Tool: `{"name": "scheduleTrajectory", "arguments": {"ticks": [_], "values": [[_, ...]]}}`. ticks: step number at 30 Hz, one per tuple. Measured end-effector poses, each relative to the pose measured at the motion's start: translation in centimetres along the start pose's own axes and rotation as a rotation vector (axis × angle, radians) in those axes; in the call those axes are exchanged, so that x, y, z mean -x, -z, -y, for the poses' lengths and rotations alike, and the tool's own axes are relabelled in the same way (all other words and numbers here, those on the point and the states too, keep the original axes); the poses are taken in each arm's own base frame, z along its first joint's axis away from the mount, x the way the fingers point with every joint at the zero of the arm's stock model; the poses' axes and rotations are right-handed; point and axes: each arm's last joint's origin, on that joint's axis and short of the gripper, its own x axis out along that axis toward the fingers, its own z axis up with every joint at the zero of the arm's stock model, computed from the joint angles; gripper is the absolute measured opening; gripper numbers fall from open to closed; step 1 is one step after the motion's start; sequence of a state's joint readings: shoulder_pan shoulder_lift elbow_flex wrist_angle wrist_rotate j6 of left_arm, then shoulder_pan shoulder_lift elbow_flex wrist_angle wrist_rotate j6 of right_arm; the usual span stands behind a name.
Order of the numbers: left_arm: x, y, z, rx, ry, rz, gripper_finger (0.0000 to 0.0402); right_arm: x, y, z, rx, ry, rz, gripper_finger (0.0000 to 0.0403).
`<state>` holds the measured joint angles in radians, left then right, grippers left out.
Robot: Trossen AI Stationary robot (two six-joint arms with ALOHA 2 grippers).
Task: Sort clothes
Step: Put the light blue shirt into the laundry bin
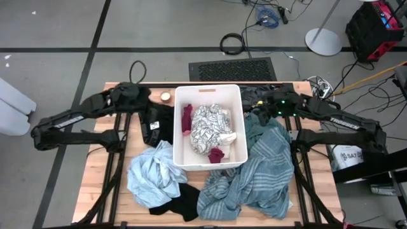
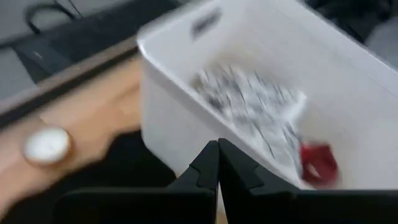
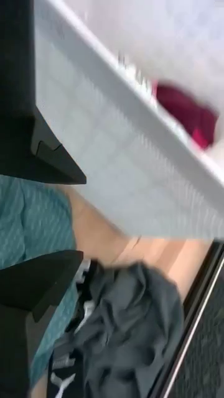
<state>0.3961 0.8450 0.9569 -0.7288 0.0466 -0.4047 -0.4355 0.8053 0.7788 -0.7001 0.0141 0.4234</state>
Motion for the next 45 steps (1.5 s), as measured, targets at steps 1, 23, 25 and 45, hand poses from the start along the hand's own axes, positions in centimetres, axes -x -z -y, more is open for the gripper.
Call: {"name": "scheduleTrajectory", "arguments": {"ticks": [1, 23, 25, 45], "values": [[0.3, 0.5, 0.2, 0.009, 0.021, -0.042, 0.001, 0.3, 0.0, -0.1, -0.002, -0.037, 0.008, 0.0171], [-4.0, 7.8, 5.0, -0.164, 0.19, -0.58, 0.0075, 2.8, -1.1, -2.7, 0.064, -0.462, 0.166, 0.0171], [-4.7, 8.0, 5.1, -0.171, 0.174, -0.601, 0.0102, 2.8, -1.1, -2.7, 0.072, -0.46, 0.168, 0.0171], [-10.6, 11.1, 5.3, -0.382, 0.021, -0.855, 0.02, 2.6, -0.7, -2.5, 0.108, -0.436, 0.132, 0.0171]]}}
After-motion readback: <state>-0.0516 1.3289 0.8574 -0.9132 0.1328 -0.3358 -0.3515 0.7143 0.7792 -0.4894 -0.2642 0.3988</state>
